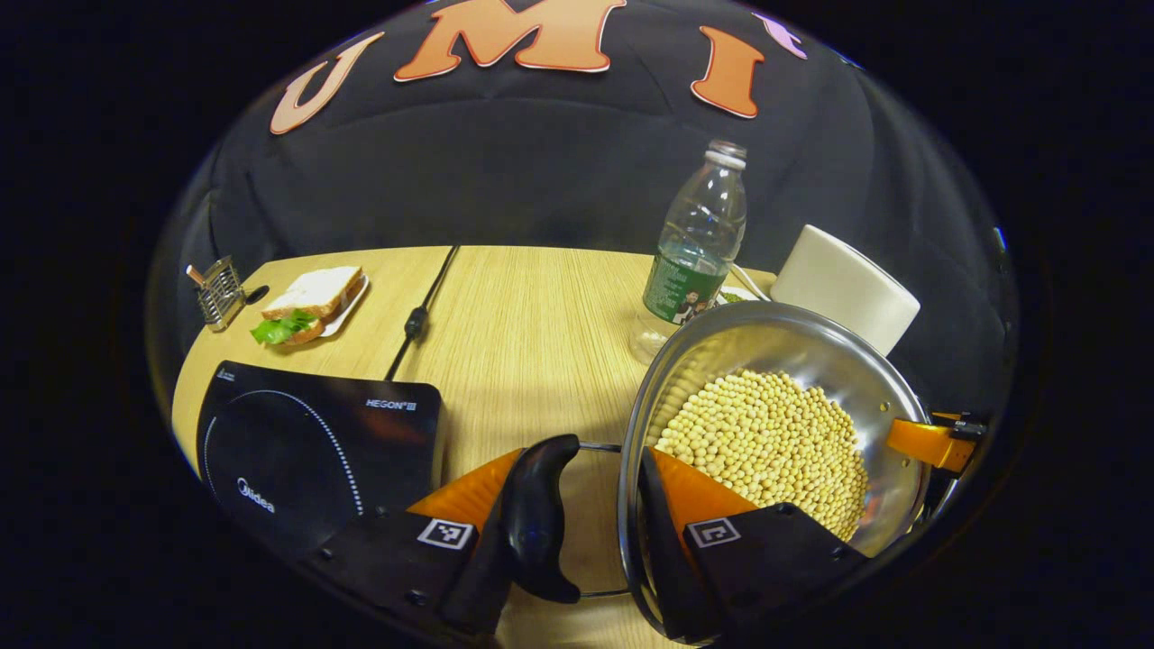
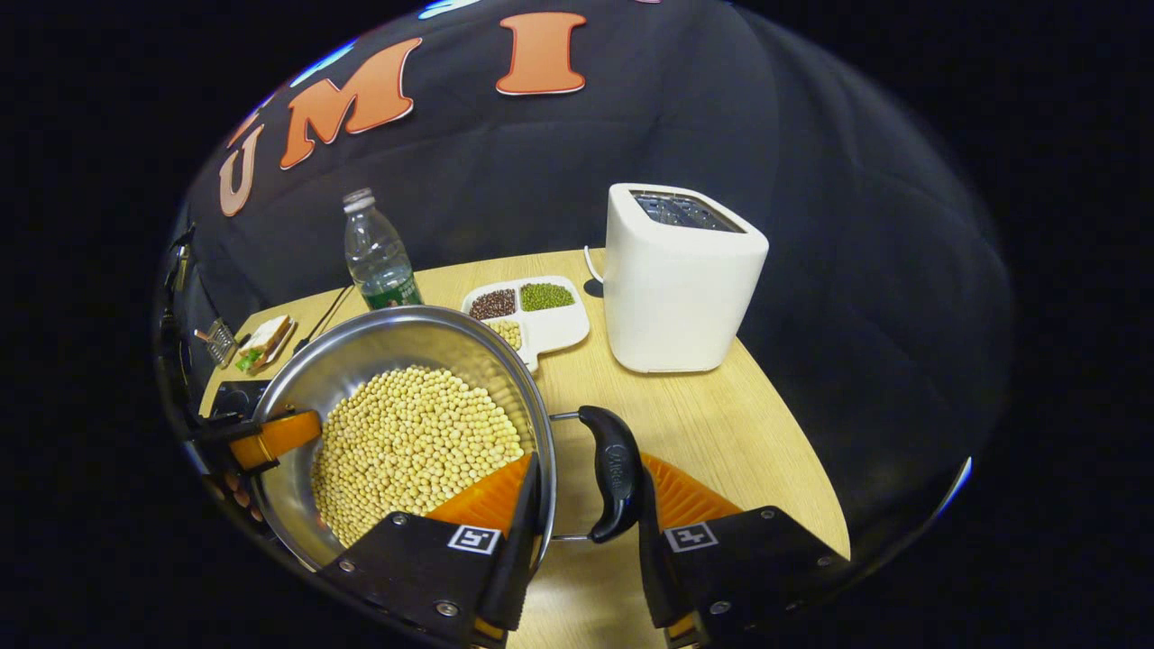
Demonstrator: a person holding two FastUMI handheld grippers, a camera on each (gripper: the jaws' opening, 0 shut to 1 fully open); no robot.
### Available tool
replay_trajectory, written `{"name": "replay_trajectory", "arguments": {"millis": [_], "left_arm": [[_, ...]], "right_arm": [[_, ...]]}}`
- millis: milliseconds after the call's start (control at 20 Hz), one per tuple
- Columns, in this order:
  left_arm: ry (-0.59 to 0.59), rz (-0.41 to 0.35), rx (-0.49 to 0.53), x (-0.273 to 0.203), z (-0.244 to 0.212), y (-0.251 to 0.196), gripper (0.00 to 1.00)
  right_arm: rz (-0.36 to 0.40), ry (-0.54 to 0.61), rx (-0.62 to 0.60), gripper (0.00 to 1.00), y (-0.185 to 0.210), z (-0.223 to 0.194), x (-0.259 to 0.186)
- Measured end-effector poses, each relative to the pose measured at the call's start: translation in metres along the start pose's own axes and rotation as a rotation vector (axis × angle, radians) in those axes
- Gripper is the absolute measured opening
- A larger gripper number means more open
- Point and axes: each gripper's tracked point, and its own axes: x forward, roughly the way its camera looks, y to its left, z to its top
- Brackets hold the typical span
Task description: First push the handle of the pot to place it horizontally, then grasp the pot with both hands and set it on the induction cooktop.
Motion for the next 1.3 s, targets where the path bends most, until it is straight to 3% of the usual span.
{"name": "replay_trajectory", "arguments": {"millis": [400, 1000, 1150, 1200, 1300], "left_arm": [[-0.039, 0.046, -0.010, -0.018, 0.009, 0.013, 0.71], [-0.075, 0.167, -0.094, -0.040, -0.002, 0.019, 0.68], [-0.100, 0.190, -0.098, -0.042, -0.002, 0.018, 0.74], [-0.102, 0.196, -0.100, -0.044, -0.004, 0.018, 0.67], [-0.103, 0.206, -0.107, -0.046, -0.006, 0.017, 0.74]], "right_arm": [[0.063, -0.047, -0.047, 0.52, 0.056, 0.010, -0.047], [0.203, -0.064, -0.152, 0.52, 0.196, 0.002, -0.091], [0.230, -0.075, -0.168, 0.52, 0.228, 0.001, -0.104], [0.237, -0.077, -0.172, 0.52, 0.237, 0.001, -0.108], [0.246, -0.081, -0.181, 0.51, 0.257, 0.003, -0.114]]}}
